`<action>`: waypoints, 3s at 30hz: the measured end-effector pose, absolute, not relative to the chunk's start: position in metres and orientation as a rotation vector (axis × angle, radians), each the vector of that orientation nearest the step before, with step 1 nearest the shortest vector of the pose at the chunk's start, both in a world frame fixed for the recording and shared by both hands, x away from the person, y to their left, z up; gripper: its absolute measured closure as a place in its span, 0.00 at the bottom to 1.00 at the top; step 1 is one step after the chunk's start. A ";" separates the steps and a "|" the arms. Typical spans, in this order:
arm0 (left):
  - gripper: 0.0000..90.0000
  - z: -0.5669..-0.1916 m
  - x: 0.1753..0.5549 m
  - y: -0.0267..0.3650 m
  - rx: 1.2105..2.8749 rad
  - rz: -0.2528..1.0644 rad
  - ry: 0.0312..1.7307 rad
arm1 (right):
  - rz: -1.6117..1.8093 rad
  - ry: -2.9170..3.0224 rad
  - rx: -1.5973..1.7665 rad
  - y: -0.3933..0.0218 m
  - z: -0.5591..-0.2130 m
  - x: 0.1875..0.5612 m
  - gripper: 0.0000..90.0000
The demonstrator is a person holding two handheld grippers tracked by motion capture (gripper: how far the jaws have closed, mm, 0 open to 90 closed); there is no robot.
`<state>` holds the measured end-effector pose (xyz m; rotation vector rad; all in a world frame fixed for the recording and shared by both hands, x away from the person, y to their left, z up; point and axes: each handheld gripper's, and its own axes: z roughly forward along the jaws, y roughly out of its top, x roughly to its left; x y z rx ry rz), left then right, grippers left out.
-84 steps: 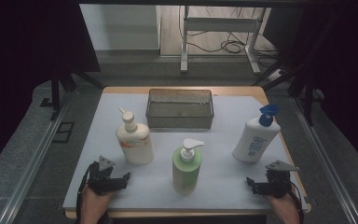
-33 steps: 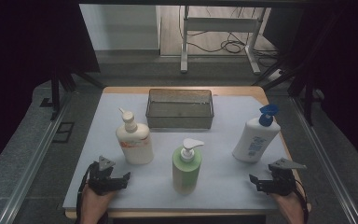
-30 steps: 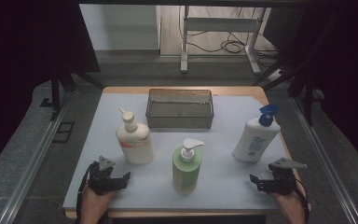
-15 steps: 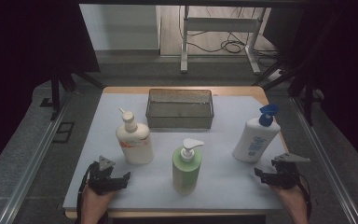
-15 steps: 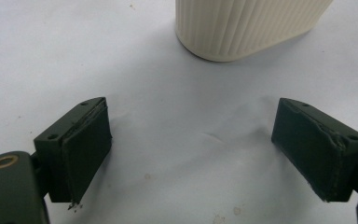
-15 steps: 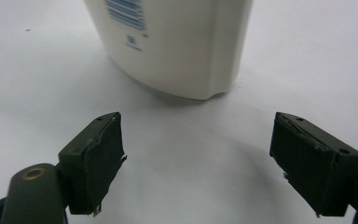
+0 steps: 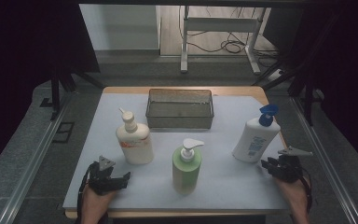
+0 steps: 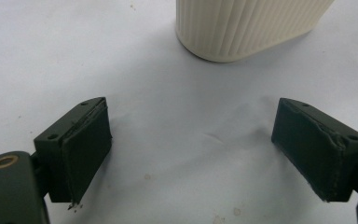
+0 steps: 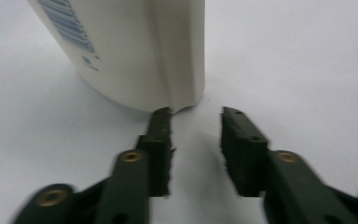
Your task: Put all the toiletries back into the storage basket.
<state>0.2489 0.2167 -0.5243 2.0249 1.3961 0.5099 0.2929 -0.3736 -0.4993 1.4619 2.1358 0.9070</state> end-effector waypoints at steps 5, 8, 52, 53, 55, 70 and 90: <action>0.13 -0.524 0.249 0.217 2.026 0.512 1.395 | 0.917 2.133 1.462 -0.374 -0.497 0.297 0.91; 0.13 -0.524 0.249 0.217 2.025 0.513 1.396 | 0.906 2.128 1.472 -0.375 -0.498 0.303 0.98; 0.13 -0.525 0.249 0.217 2.023 0.515 1.398 | 1.033 2.227 1.430 -0.367 -0.509 0.341 0.99; 0.13 -0.525 0.249 0.217 2.023 0.515 1.398 | 1.033 2.229 1.426 -0.367 -0.509 0.340 0.98; 0.13 -0.524 0.249 0.217 2.023 0.515 1.398 | 1.030 2.235 1.421 -0.365 -0.509 0.338 0.98; 0.13 -0.524 0.249 0.217 2.023 0.515 1.399 | 1.040 2.271 1.395 -0.352 -0.510 0.324 0.97; 0.13 -0.524 0.249 0.216 2.022 0.515 1.399 | 1.054 2.267 1.373 -0.350 -0.497 0.299 0.84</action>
